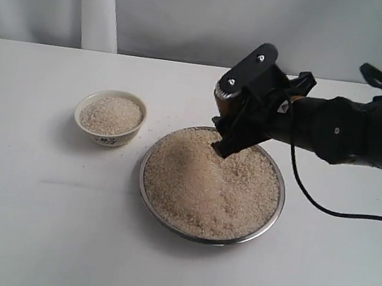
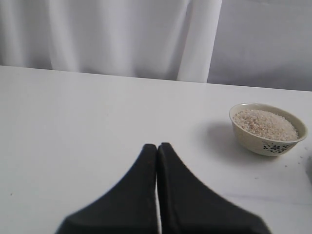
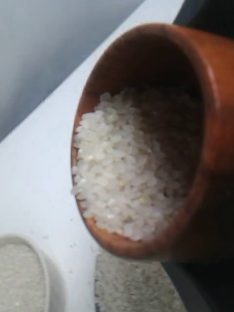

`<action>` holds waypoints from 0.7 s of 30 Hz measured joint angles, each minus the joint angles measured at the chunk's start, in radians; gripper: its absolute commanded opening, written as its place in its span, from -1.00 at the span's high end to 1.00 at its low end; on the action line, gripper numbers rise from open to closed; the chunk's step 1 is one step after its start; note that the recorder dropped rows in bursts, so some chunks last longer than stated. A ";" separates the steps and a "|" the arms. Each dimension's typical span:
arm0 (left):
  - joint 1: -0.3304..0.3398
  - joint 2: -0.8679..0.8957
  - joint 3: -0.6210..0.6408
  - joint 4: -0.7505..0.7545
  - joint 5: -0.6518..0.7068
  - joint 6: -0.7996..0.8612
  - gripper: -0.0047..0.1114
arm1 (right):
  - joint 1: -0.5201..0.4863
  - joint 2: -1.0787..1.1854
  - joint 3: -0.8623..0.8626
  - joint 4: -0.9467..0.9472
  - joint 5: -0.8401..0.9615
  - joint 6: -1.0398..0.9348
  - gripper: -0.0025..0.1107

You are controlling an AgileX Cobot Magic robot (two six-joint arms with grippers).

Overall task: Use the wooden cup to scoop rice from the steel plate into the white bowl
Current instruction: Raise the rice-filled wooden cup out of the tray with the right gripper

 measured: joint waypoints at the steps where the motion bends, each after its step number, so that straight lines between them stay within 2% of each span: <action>1: 0.000 0.000 0.000 0.000 0.000 0.000 0.92 | 0.000 -0.015 0.000 0.000 -0.002 0.007 0.96; 9: 0.000 0.000 0.000 0.000 0.000 0.000 0.92 | 0.045 -0.108 0.000 0.000 -0.043 0.056 0.96; 14: 0.000 0.000 0.000 0.000 0.000 0.000 0.92 | 0.103 -0.106 0.000 0.000 -0.088 0.069 0.96; 21: 0.000 0.000 0.000 0.000 0.000 0.000 0.92 | 0.120 -0.076 -0.025 -0.003 -0.091 0.091 0.96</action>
